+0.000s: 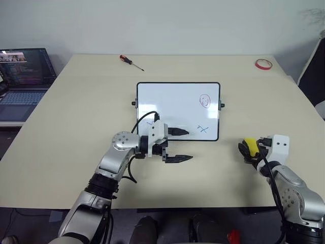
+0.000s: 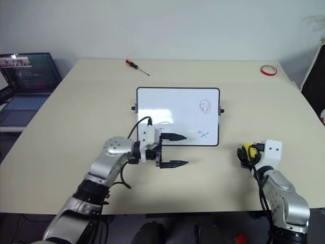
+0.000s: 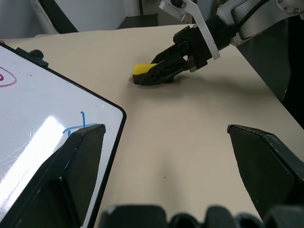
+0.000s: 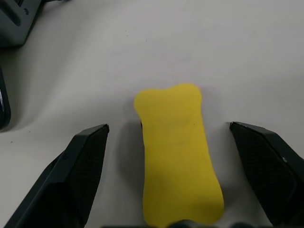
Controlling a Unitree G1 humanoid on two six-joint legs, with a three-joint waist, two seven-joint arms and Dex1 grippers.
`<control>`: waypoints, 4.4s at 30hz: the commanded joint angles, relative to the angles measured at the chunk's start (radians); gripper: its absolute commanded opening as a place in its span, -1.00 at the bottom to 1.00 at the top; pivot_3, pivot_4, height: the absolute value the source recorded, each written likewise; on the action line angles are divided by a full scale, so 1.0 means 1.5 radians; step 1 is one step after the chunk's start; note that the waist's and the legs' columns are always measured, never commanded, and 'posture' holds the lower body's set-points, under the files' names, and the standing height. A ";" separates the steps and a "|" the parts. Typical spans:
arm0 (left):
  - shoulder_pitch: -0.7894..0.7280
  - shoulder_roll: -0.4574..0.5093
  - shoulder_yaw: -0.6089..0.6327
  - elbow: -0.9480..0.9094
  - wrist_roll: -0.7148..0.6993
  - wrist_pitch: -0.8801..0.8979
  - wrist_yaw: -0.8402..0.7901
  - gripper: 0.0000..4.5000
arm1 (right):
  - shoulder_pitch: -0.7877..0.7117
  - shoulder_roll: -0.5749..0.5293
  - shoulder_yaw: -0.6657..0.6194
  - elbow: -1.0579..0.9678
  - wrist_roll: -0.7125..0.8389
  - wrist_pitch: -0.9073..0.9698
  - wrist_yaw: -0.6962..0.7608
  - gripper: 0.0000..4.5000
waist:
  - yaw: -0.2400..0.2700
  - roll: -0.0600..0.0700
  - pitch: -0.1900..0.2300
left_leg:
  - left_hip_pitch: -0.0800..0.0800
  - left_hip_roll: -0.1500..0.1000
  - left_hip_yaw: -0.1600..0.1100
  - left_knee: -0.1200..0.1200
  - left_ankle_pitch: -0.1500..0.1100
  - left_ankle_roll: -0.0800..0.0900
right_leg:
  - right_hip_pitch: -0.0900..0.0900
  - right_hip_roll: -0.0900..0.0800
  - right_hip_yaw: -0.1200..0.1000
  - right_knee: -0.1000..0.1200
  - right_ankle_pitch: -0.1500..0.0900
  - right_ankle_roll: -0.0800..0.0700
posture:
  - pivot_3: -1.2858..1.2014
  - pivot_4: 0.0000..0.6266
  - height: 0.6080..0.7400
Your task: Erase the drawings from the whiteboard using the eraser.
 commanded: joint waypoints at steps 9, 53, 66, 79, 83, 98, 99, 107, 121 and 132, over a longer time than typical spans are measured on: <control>0.017 0.021 0.016 -0.059 -0.005 0.006 0.017 1.00 | -0.024 -0.006 0.002 0.008 -0.008 -0.018 0.007 0.99 | 0.000 0.000 0.000 | 0.000 0.000 0.000 0.000 0.000 0.000 | 0.000 0.000 0.000 0.000 0.000 0.000 | 0.03 -0.52 1.00; 0.009 0.009 0.015 -0.048 0.004 -0.010 0.020 1.00 | -0.031 -0.013 -0.017 -0.008 -0.018 0.000 -0.006 -0.49 | 0.000 0.000 0.000 | 0.000 0.000 0.000 0.000 0.000 0.000 | 0.000 0.000 0.000 0.000 0.000 0.000 | 0.03 -0.52 1.00; 0.006 0.007 0.019 -0.071 0.003 -0.001 0.037 1.00 | -0.029 -0.013 -0.001 0.001 -0.038 -0.036 0.000 -0.49 | 0.000 0.000 0.000 | 0.000 0.000 0.000 0.000 0.000 0.000 | 0.000 0.000 0.000 0.000 0.000 0.000 | 0.03 -0.52 1.00; 0.103 0.101 0.189 -0.364 -0.130 0.251 0.199 1.00 | -0.033 -0.024 0.015 -0.003 -0.057 -0.085 0.028 -0.49 | -0.004 0.000 0.000 | 0.000 0.002 -0.001 0.000 0.000 0.000 | 0.000 0.000 0.001 0.001 0.000 0.000 | 0.03 -0.52 1.00; 0.093 0.156 0.243 -0.383 -0.170 0.317 0.218 1.00 | -0.067 -0.027 0.040 0.015 -0.061 -0.092 0.041 -0.49 | -0.004 0.000 0.000 | 0.001 0.001 -0.001 0.001 0.000 0.000 | 0.000 0.000 0.000 0.002 0.000 0.000 | 0.03 -0.52 1.00; 0.160 0.357 0.431 -0.447 -0.335 0.493 0.182 1.00 | -0.192 -0.041 0.076 0.097 -0.076 -0.108 0.076 -0.49 | -0.005 0.000 0.002 | 0.000 0.002 0.000 0.000 0.000 0.000 | -0.001 -0.001 0.000 0.002 0.000 0.000 | 0.03 -0.52 1.00; 0.168 0.366 0.443 -0.450 -0.349 0.503 0.180 1.00 | -0.196 -0.042 0.075 0.101 -0.077 -0.109 0.077 -0.49 | -0.005 0.000 0.002 | 0.000 0.002 0.000 0.000 0.000 0.000 | -0.001 -0.001 0.000 0.002 0.000 0.000 | 0.03 -0.52 1.00; 0.274 0.359 0.507 -0.447 -0.346 0.479 0.178 1.00 | -0.211 -0.047 0.072 0.109 -0.076 -0.113 0.075 -0.49 | -0.006 0.001 0.002 | 0.000 0.002 0.000 0.000 0.000 0.000 | -0.001 -0.001 0.000 0.001 0.000 0.000 | 0.03 -0.52 1.00; 0.316 0.364 0.512 -0.406 -0.323 0.414 0.158 1.00 | -0.262 -0.045 0.101 0.113 -0.091 -0.174 0.086 -0.49 | -0.008 0.001 0.003 | 0.000 0.002 0.000 0.000 0.000 0.000 | -0.002 -0.002 0.000 0.001 0.000 0.000 | 0.03 -0.52 1.00; 0.252 0.370 0.463 -0.363 -0.294 0.383 0.149 1.00 | -0.250 -0.030 0.091 0.111 -0.097 -0.182 0.070 -0.49 | -0.010 0.001 0.003 | 0.000 0.002 0.000 0.000 0.000 0.000 | -0.002 -0.002 0.000 0.001 0.000 0.000 | 0.03 -0.52 1.00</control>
